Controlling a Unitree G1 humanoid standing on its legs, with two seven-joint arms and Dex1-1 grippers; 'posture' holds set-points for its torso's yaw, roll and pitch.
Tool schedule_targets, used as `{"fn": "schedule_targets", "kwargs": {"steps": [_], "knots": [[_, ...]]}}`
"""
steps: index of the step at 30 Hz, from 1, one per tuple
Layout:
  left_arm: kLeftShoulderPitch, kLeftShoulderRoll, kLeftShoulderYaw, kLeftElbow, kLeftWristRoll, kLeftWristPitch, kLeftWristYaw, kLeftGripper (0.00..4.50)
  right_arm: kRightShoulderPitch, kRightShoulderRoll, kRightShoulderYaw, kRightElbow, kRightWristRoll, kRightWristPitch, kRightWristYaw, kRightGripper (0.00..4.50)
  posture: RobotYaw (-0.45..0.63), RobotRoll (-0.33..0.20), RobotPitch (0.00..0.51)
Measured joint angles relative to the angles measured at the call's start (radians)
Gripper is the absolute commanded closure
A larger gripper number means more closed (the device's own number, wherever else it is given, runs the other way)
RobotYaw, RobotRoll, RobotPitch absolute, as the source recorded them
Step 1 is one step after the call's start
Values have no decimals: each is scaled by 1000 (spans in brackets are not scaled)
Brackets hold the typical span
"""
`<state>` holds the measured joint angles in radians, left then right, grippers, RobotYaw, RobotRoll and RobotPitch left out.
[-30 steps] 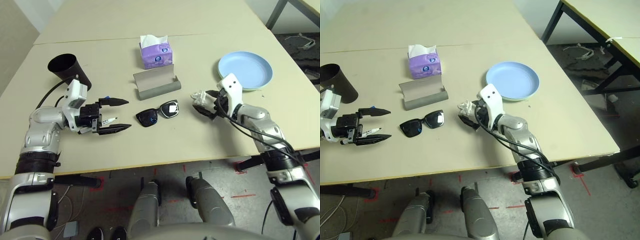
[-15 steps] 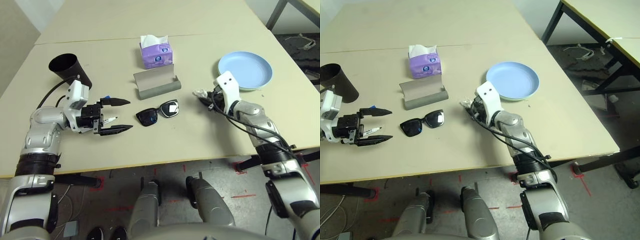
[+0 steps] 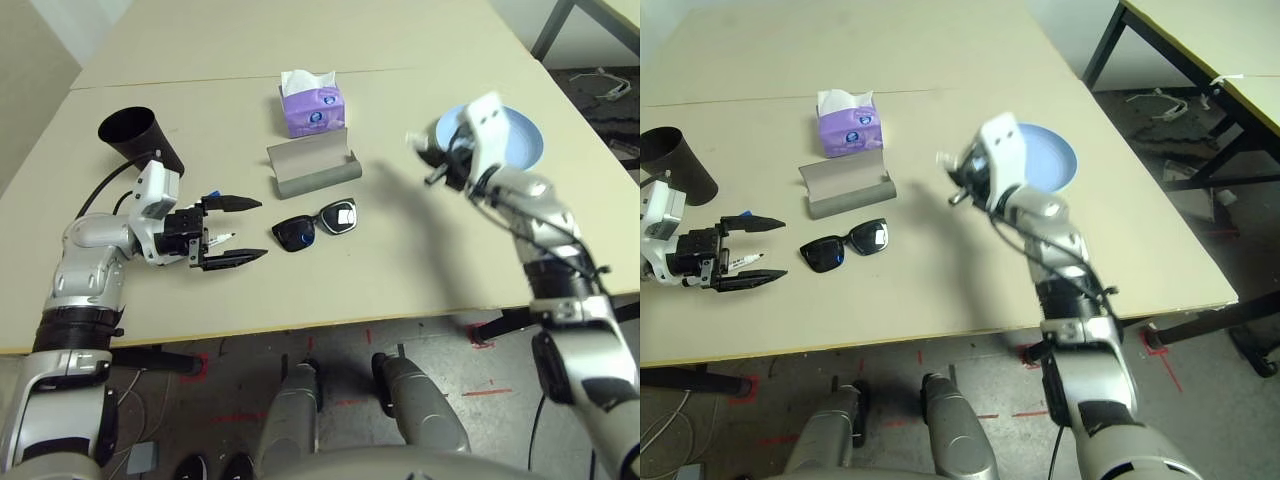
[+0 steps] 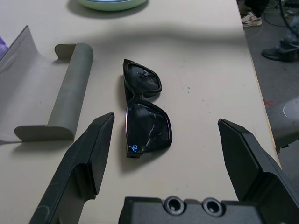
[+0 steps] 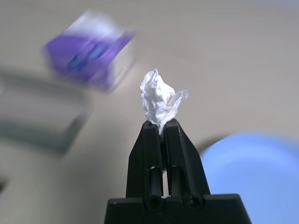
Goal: Organize and tidy the items on the table.
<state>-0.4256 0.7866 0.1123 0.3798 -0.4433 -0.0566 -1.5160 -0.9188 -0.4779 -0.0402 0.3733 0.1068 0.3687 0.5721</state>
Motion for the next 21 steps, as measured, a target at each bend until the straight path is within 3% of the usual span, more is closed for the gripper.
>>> {"fn": "schedule_targets", "kwargs": {"steps": [4, 7, 10, 17, 21], "knots": [[1, -6, 0, 0, 0, -1, 1, 0, -22, -61, 16, 193, -81, -61, -49, 4486, -212, 0, 189], [3, -8, 0, -2, 0, -1, 4, 0, -21, -97, 63, 328, -162, -107, -82, 3730, -207, 0, 191], [19, -8, 0, -6, 0, -1, 6, 0, -25, -115, 68, 398, -202, -140, -116, 2649, -205, 0, 197], [37, -8, 0, -25, 0, 0, 13, 0, -43, -133, 65, 392, -208, -129, -104, 137, -216, 0, 202], [38, -8, 1, -23, 0, 0, 13, 0, -12, -203, 65, 266, -199, -48, -7, 23, -229, 0, 203]]}}
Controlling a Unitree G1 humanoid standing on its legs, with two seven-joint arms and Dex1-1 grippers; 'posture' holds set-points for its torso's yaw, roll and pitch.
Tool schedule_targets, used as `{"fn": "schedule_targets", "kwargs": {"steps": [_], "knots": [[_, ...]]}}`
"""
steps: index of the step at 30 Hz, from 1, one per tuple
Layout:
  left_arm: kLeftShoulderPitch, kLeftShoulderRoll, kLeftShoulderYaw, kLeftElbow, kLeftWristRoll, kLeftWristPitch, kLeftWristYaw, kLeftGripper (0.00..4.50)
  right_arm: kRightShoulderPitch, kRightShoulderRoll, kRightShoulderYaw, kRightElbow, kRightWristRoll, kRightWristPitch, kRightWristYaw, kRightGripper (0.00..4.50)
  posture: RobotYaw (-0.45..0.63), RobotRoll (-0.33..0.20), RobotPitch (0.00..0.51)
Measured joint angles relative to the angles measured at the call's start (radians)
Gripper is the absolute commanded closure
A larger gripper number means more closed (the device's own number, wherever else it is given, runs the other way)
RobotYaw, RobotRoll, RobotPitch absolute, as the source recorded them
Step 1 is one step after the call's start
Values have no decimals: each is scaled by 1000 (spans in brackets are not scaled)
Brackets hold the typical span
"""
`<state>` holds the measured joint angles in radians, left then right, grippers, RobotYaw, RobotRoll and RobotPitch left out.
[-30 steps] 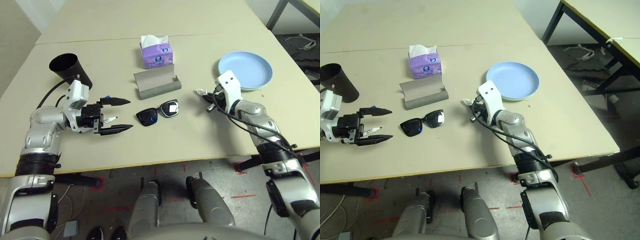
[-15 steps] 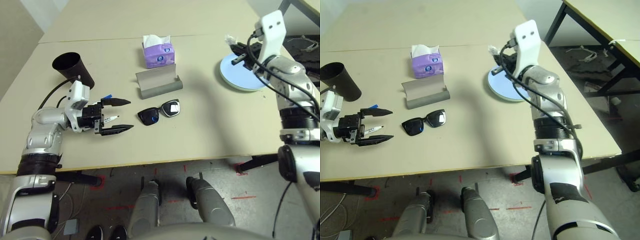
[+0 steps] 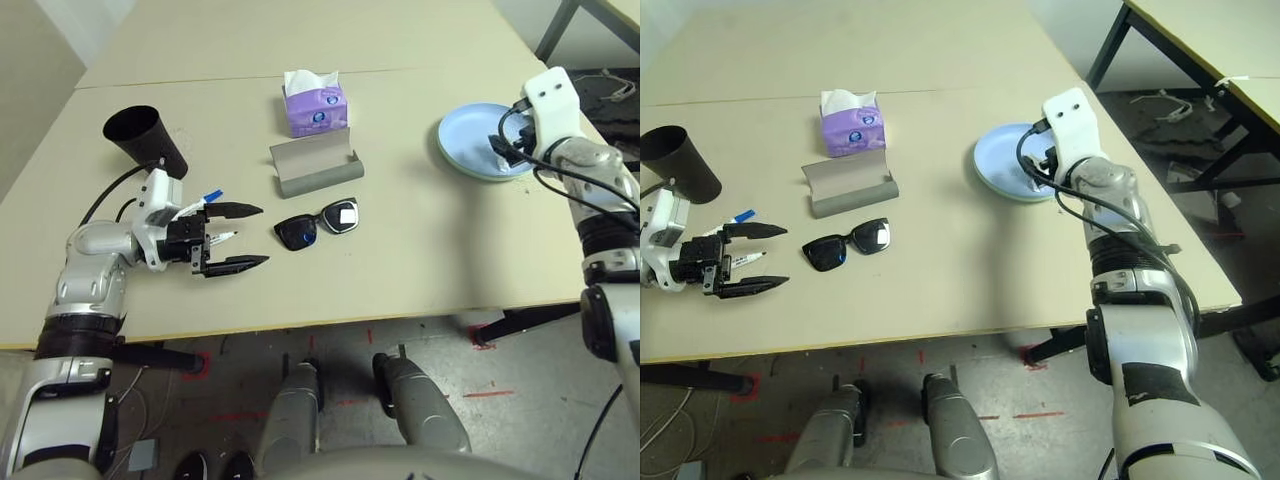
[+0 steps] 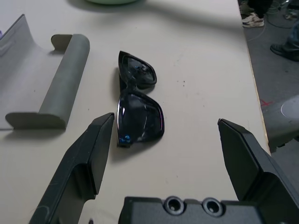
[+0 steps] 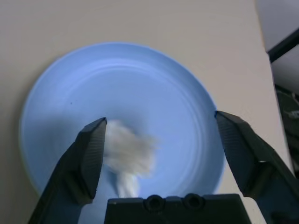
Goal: Organize and tidy the items on the table.
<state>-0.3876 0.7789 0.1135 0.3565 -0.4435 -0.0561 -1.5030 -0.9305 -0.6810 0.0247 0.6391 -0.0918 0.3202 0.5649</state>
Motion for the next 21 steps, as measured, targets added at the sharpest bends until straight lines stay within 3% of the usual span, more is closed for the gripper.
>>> {"fn": "schedule_targets", "kwargs": {"steps": [6, 10, 14, 21], "knots": [[-9, 1, 3, 14, -1, 0, -10, 0, 115, -118, 47, -443, 103, 251, 313, 23, -255, 0, 204], [-6, 6, 6, 32, -1, -12, -29, 0, 101, -144, 128, -722, 189, 431, 466, 23, -248, 0, 201], [31, 36, 34, 42, -4, -44, -52, 0, 2, -70, 287, -865, 213, 526, 532, 23, -229, 0, 197], [155, 85, 121, 15, -39, -61, -63, 0, -97, 100, 505, -855, 129, 412, 540, 23, -179, 0, 196]]}}
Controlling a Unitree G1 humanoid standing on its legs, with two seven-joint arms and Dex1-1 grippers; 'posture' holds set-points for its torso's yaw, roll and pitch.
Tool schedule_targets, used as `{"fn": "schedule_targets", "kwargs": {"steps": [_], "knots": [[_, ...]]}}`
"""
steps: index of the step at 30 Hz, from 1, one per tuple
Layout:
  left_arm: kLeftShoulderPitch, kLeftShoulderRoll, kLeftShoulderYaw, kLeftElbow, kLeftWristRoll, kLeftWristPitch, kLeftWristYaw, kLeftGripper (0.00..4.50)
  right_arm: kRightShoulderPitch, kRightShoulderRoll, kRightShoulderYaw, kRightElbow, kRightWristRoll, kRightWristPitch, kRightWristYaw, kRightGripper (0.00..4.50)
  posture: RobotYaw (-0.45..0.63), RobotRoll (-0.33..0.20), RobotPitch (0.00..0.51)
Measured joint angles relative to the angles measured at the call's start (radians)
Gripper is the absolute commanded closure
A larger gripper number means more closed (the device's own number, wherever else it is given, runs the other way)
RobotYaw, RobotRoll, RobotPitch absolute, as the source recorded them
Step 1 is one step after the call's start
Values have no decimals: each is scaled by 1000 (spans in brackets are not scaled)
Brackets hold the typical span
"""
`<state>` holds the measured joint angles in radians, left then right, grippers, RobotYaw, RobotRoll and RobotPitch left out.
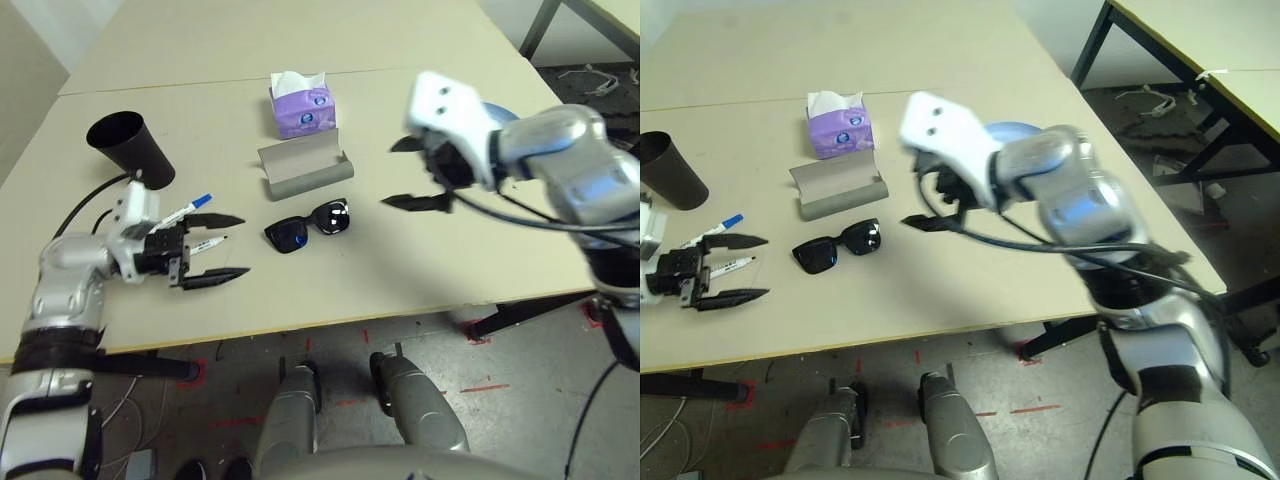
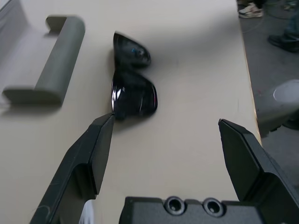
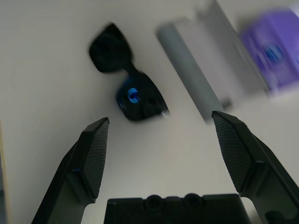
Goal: Organize and tidy the items on the table.
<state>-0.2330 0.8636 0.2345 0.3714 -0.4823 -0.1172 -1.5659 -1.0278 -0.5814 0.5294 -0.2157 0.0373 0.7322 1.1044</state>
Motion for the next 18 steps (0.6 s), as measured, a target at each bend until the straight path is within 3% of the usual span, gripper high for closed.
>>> {"fn": "schedule_targets", "kwargs": {"steps": [8, 18], "knots": [[121, 16, 78, -84, -31, 2, 52, 0, -38, 217, 158, 242, -160, -254, -43, 23, -143, 0, 199], [133, 5, 76, -135, -34, 13, 92, 0, -61, 393, 203, 639, -312, -561, -120, 23, -139, 0, 203]]}}
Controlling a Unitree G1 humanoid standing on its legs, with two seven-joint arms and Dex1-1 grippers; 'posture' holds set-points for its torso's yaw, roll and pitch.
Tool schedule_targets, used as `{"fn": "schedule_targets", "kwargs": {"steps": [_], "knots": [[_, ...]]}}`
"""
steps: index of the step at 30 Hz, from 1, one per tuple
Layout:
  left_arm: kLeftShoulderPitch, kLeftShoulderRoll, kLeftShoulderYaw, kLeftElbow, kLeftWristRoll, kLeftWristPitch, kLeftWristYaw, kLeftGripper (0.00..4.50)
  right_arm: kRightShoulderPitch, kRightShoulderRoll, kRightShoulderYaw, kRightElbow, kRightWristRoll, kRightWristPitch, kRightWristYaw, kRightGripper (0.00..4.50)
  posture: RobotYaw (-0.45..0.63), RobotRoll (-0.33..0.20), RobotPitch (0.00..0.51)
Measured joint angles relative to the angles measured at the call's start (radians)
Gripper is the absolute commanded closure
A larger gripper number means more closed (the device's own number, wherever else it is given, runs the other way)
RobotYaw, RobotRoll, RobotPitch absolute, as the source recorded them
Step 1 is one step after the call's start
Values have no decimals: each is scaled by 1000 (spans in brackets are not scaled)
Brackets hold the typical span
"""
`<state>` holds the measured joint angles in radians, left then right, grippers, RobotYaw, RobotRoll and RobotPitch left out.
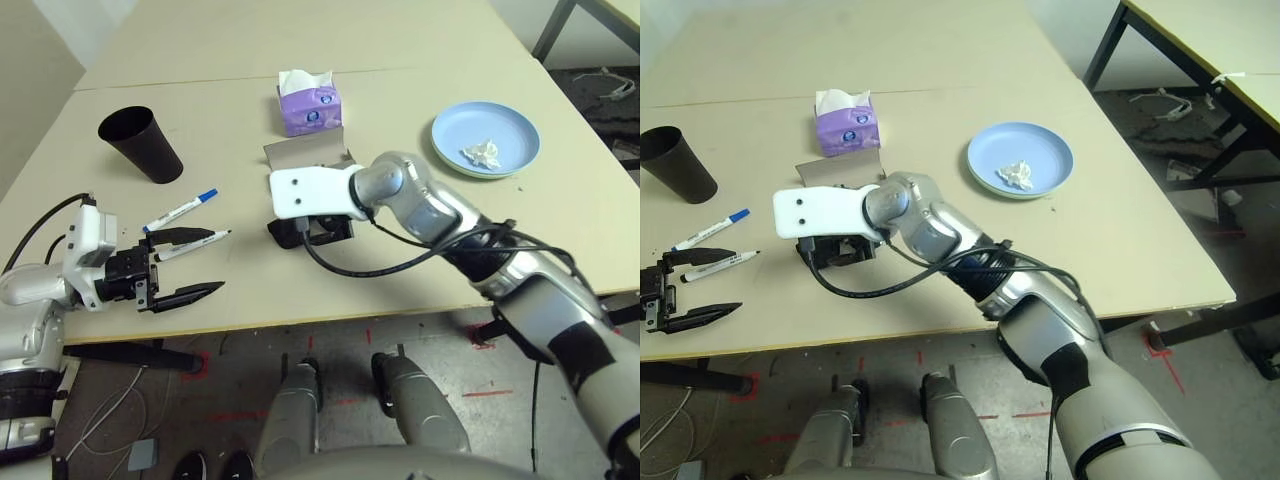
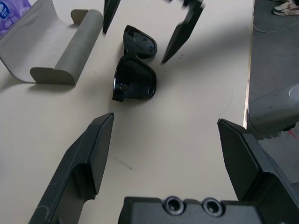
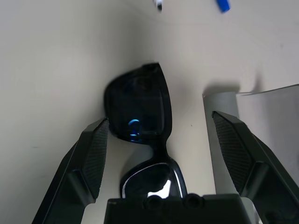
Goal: Organize and tidy the items on the table.
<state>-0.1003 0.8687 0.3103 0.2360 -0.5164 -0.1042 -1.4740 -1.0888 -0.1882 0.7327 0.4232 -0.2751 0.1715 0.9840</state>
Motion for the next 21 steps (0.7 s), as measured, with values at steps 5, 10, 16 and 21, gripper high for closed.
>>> {"fn": "schedule_targets", "kwargs": {"steps": [5, 10, 16, 21], "knots": [[0, -15, -13, -13, 0, 7, 11, 0, -31, 11, -1, 117, -50, -113, -3, 23, -144, 0, 207], [-4, -20, -22, -20, 1, 10, 15, 0, -80, 8, -10, 195, -86, -163, 5, 23, -149, 0, 207], [-7, -25, -32, -20, 4, 10, 18, 0, -94, 6, -21, 228, -97, -178, 45, 23, -148, 0, 205], [-12, -26, -37, -20, 4, 10, 24, 0, -94, 7, -40, 224, -101, -171, 77, 23, -149, 0, 206]]}}
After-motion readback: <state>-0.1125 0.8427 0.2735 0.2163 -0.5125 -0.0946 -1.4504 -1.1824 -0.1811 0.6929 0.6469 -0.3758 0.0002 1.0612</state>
